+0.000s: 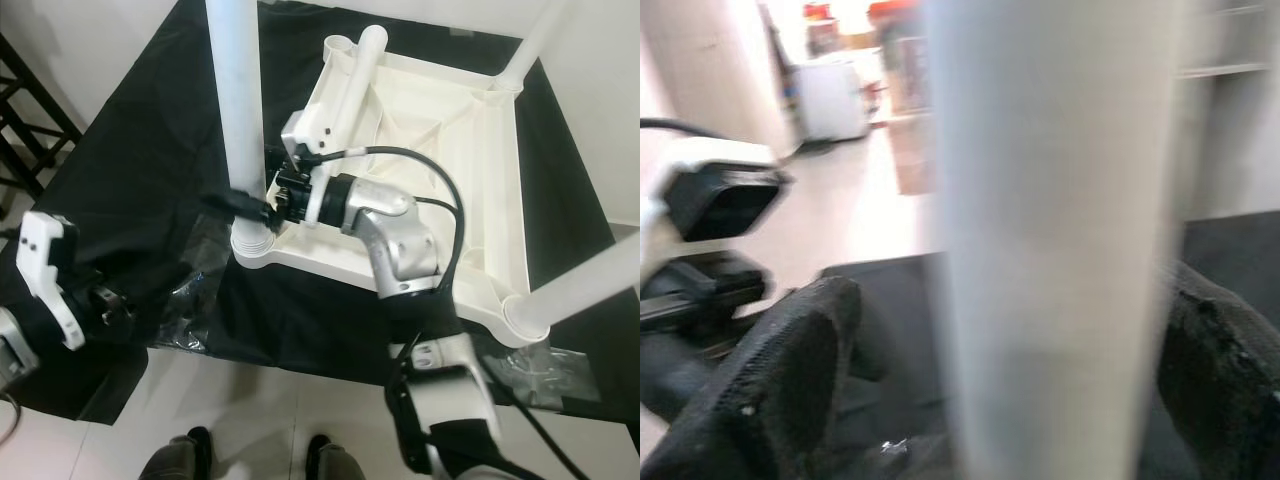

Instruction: Building children table

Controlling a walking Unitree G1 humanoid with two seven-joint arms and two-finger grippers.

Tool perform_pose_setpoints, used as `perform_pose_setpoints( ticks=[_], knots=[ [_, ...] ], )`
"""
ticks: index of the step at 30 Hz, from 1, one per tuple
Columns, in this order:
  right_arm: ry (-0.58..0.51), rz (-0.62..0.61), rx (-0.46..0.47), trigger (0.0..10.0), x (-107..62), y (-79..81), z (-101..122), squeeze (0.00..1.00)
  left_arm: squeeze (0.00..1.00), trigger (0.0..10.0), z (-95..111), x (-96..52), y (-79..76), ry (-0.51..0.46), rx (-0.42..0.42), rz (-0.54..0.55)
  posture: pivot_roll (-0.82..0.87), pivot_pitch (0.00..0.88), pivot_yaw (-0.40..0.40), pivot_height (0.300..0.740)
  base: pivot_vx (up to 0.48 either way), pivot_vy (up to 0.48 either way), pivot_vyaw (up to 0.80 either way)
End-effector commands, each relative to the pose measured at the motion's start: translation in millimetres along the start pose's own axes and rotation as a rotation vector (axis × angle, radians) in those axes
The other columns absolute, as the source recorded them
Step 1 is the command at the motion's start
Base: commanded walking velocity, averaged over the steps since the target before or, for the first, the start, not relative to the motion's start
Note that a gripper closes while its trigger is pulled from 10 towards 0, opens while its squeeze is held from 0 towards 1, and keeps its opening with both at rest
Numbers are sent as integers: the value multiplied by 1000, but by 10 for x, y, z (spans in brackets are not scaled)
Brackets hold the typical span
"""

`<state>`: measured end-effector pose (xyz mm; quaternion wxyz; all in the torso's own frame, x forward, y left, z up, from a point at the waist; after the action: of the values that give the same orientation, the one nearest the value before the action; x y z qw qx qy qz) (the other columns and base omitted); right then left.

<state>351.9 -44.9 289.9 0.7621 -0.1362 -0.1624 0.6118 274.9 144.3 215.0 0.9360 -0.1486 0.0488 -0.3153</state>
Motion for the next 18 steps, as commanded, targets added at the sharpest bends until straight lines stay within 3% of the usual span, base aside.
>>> perform_pose_setpoints(
  ticks=[1,2,3,10,11,12,18],
  knots=[
    [-17,93,-16,10000,11,48,19,416,0,10000,-100,30,-74,2,17,14,180,284,-81,740,0,0,0],
    [-17,93,-16,10000,11,48,19,416,0,10000,-100,30,-74,2,17,14,180,284,-81,740,0,0,0],
    [-7,114,-22,10000,25,38,-4,0,0,10000,-140,53,-79,-1,21,30,182,285,-82,740,0,0,0],
    [27,151,-33,10000,77,-3,-79,0,0,10000,-229,89,-103,0,40,57,187,286,-81,740,0,0,0],
    [33,159,-28,8039,87,-27,-95,0,0,10000,-239,87,-115,-5,42,62,191,286,-81,740,0,0,0],
    [42,163,-21,0,88,-55,-111,0,0,10000,-240,81,-115,-13,43,73,193,285,-82,740,0,0,0],
    [61,168,-1,0,46,-99,-164,0,0,10000,-253,69,-114,-31,60,101,188,280,-84,740,0,0,0]
  ],
)
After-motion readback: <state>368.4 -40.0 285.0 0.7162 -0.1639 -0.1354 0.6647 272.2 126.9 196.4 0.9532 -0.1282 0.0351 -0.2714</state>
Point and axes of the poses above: a point about 5 cm out from each wrist's last joint towards the gripper, its own x axis pointing out of the wrist towards the gripper, its own z axis along the axis of the wrist's last joint, y = z × x, the point moved 5 cm from there along x, pointing out of the wrist towards the gripper, and after that the axes turned 9 degrees about -x, right-handed, at the moved point
